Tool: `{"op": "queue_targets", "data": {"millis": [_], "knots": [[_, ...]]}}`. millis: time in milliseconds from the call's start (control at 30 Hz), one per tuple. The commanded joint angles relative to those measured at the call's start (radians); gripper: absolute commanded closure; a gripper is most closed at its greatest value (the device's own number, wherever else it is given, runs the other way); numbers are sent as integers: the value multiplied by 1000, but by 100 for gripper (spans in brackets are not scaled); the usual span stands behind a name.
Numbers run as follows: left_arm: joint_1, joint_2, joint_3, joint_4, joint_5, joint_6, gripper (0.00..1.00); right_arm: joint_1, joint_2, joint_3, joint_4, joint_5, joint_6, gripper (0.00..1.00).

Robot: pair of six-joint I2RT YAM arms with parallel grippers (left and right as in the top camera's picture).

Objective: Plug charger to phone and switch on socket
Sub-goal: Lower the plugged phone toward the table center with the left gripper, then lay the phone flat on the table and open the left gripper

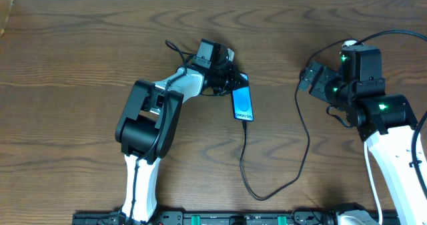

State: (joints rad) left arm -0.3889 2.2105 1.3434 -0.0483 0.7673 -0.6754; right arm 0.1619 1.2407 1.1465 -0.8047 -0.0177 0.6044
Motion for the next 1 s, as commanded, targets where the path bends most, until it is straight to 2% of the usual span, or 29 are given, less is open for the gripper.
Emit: {"op": "queue_targets", "data": {"millis": [0, 233, 300, 433, 500, 600, 767, 800, 967], "knots": [[-12, 6, 3, -19, -94, 14, 93, -4, -5, 10, -5, 16, -18, 1], [-12, 6, 3, -27, -152, 14, 92, -4, -5, 10, -5, 16, -18, 1], [-12, 6, 3, -27, -152, 14, 87, -4, -5, 10, -5, 15, -18, 1], [-12, 6, 3, -27, -152, 14, 85, -4, -5, 10, -5, 16, -18, 1], [-12, 6, 3, -27, -152, 14, 66, -4, -5, 10, -5, 16, -18, 1], [-12, 6, 3, -27, -152, 14, 50, -4, -5, 10, -5, 16, -18, 1], [-12, 6, 3, -47, -185, 14, 32, -4, -5, 10, -7, 16, -18, 1], [-12, 6, 3, -65, -201, 14, 22, -4, -5, 10, -8, 16, -19, 1], [-12, 5, 3, -151, -294, 14, 15, -4, -5, 10, -11, 16, -19, 1]]}}
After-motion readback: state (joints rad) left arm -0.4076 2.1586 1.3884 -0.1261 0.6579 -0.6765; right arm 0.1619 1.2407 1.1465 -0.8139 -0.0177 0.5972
